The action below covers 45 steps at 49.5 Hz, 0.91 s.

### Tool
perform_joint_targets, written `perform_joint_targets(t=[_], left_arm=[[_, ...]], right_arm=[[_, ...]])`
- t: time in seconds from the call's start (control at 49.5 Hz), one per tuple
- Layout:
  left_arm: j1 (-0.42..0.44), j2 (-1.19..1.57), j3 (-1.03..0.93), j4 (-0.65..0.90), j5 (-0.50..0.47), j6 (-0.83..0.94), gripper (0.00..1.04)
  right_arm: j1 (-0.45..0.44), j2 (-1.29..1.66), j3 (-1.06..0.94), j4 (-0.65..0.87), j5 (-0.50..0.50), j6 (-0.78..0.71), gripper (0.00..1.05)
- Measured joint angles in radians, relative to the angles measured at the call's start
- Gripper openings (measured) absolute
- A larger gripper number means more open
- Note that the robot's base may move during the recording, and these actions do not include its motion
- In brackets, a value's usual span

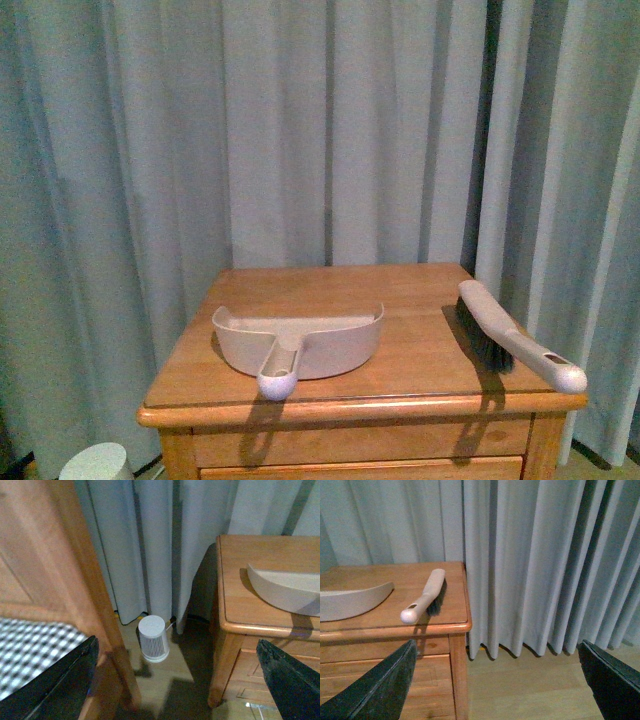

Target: Clean up trash

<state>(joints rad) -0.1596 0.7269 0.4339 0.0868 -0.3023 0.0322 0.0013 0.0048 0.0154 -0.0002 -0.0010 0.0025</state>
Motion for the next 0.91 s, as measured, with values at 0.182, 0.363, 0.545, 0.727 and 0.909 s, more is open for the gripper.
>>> perform_joint_targets(t=[0.182,0.363,0.545,0.727,0.909], left_arm=[[-0.093,0.396,0.403,-0.174,-0.064,0.024,0.97],[-0.229,0.739,0.807,-0.436,-0.082,-0.103,0.97],[-0.323,0.988,0.970,-0.499,-0.103,-0.213,0.97],[-0.335,1.101,1.059,-0.542,-0.109,-0.276,0.97],[-0.355,1.152,1.109,-0.554,-0.071,-0.326,0.97]], right_arm=[[0.000,0.000,0.000,0.000,0.000,0.000,0.97],[0.000,0.000,0.000,0.000,0.000,0.000,0.97],[0.000,0.000,0.000,0.000,0.000,0.000,0.97],[0.000,0.000,0.000,0.000,0.000,0.000,0.97],[0.000,0.000,0.000,0.000,0.000,0.000,0.97]])
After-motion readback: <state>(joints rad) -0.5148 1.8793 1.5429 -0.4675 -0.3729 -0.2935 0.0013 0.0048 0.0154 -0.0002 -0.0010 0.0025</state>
